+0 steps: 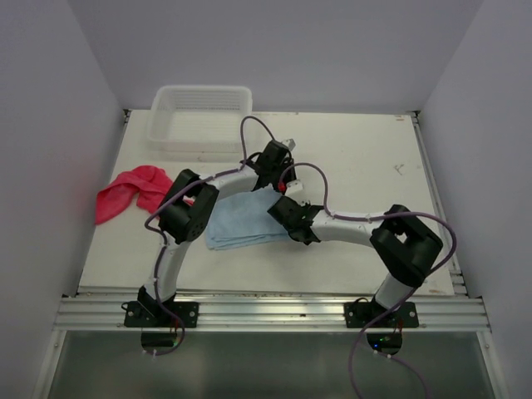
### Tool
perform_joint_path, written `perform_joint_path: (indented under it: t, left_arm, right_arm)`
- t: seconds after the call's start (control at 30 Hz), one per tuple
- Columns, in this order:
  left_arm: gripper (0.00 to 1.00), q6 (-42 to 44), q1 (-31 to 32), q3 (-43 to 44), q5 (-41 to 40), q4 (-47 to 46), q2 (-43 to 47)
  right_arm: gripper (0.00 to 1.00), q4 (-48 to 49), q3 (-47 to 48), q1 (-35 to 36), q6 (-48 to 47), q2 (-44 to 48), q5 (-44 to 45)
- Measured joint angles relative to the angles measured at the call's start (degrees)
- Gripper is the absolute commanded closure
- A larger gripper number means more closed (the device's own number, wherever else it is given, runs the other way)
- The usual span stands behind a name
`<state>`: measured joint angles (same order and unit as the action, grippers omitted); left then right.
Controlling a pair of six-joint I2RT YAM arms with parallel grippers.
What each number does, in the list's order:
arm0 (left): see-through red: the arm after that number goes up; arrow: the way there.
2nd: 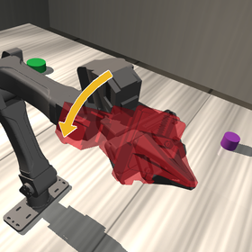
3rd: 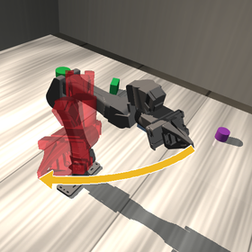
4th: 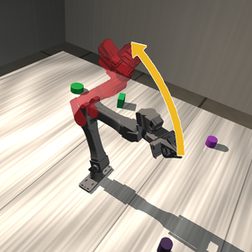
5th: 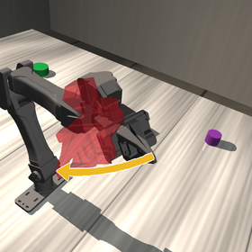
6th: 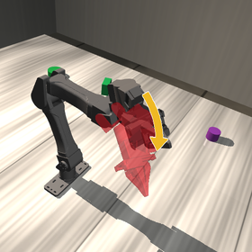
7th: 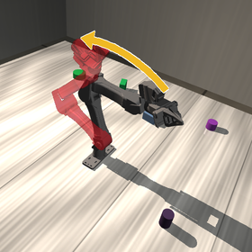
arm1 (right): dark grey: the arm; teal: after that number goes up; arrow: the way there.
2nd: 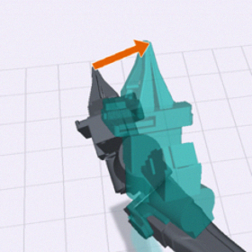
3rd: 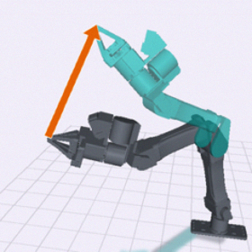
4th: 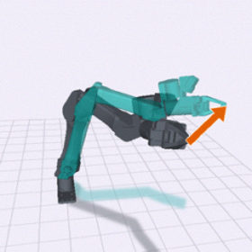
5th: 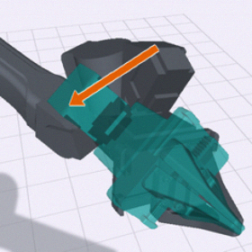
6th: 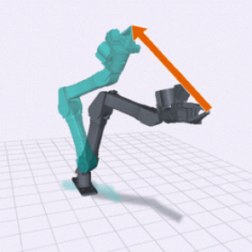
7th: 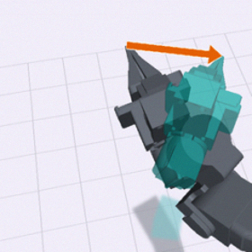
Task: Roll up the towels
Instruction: Roll the towel
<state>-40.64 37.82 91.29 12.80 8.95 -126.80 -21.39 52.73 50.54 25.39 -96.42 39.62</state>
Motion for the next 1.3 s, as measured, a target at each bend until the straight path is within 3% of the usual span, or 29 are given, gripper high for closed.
perform_joint_path:
  t: [0.27, 0.47, 0.67, 0.7, 0.9, 1.1, 1.3]
  left_arm:
    - [1.00, 1.29, -0.55, -3.54, -0.04, -2.03, 1.44]
    - [1.00, 1.29, -0.76, -7.69, -0.59, -4.81, 3.28]
    - [1.00, 1.29, -0.94, -11.04, -1.07, -8.87, 4.28]
    - [1.00, 1.27, -1.07, -11.50, -1.16, -9.64, 4.37]
    - [1.00, 1.29, -2.01, -13.40, -2.47, -12.68, 4.98]
    - [1.00, 1.29, -2.25, -13.84, -3.08, -13.29, 5.16]
    - [1.00, 1.27, -2.29, -15.10, -3.32, -14.60, 5.79]
  right_arm:
    - [0.98, -3.45, 3.74, 4.07, -0.46, -5.31, 6.56]
    - [0.89, -5.29, 4.96, 5.57, -0.39, -6.60, 8.35]
    - [0.73, -6.91, 5.57, 5.66, 0.70, -6.56, 8.31]
    - [0.65, -7.37, 5.57, 5.66, 0.85, -6.43, 7.98]
    - [0.57, -8.83, 5.31, 5.57, 2.12, -1.70, 4.22]
    - [0.58, -7.23, 1.53, 3.72, 3.87, 8.92, -1.90]
    - [0.65, 0.31, -6.05, -8.11, 7.06, 19.78, -16.92]
